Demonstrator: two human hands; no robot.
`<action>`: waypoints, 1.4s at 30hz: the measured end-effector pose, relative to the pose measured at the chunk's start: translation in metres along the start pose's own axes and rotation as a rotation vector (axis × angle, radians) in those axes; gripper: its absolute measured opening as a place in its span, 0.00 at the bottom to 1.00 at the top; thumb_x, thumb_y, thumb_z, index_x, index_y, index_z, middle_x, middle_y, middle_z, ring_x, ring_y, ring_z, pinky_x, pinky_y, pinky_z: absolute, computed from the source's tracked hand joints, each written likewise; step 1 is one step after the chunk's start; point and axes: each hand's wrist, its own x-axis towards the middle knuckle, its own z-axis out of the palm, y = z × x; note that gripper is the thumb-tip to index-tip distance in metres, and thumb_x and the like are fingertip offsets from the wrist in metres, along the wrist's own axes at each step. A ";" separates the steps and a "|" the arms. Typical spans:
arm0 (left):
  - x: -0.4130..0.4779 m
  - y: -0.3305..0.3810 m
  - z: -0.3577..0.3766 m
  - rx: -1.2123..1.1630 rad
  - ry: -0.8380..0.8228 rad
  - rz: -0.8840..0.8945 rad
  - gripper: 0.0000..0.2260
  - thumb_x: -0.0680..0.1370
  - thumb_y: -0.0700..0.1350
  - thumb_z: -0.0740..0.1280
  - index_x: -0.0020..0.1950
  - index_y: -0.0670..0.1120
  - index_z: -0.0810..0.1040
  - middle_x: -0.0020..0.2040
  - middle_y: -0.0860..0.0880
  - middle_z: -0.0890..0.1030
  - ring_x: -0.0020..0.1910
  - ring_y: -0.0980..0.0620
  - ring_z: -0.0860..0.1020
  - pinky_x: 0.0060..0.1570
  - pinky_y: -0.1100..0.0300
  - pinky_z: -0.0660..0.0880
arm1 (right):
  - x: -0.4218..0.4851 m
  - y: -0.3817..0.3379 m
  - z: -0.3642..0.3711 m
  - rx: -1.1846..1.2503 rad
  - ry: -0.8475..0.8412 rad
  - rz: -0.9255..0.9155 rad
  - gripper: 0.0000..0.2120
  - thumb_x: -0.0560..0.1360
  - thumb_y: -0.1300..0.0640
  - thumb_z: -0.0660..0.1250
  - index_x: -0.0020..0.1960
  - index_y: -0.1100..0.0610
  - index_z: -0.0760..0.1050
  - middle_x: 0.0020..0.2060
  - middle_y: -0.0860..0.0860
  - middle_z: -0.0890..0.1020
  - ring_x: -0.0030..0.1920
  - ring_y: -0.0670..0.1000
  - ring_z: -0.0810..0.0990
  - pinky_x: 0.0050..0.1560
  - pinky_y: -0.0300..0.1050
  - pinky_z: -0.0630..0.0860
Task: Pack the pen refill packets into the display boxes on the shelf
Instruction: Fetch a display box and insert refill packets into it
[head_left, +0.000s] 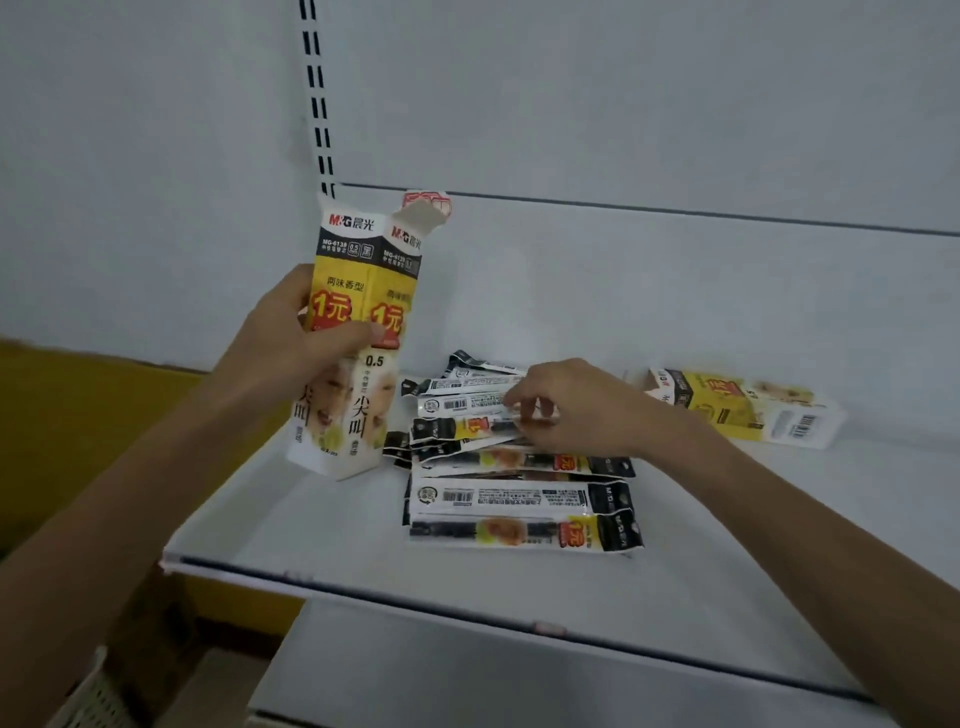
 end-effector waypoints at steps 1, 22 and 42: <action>-0.001 -0.005 -0.002 -0.002 -0.010 0.013 0.20 0.70 0.45 0.71 0.59 0.51 0.68 0.47 0.55 0.79 0.46 0.54 0.78 0.41 0.59 0.73 | 0.002 -0.002 0.001 -0.004 0.003 0.029 0.14 0.74 0.55 0.66 0.60 0.53 0.77 0.49 0.48 0.79 0.45 0.44 0.72 0.51 0.40 0.71; 0.014 -0.035 -0.032 -0.159 -0.250 0.295 0.38 0.70 0.48 0.68 0.60 0.74 0.41 0.49 0.64 0.75 0.41 0.66 0.79 0.39 0.70 0.73 | 0.007 -0.026 0.000 0.019 0.075 0.283 0.12 0.77 0.60 0.61 0.59 0.56 0.76 0.52 0.51 0.77 0.51 0.48 0.74 0.52 0.39 0.67; 0.007 -0.004 -0.045 0.081 -0.175 0.527 0.28 0.63 0.53 0.75 0.57 0.63 0.64 0.55 0.54 0.74 0.48 0.60 0.75 0.40 0.60 0.79 | 0.014 -0.042 0.009 0.309 0.151 0.846 0.18 0.70 0.40 0.66 0.46 0.55 0.72 0.42 0.49 0.81 0.44 0.52 0.80 0.46 0.48 0.77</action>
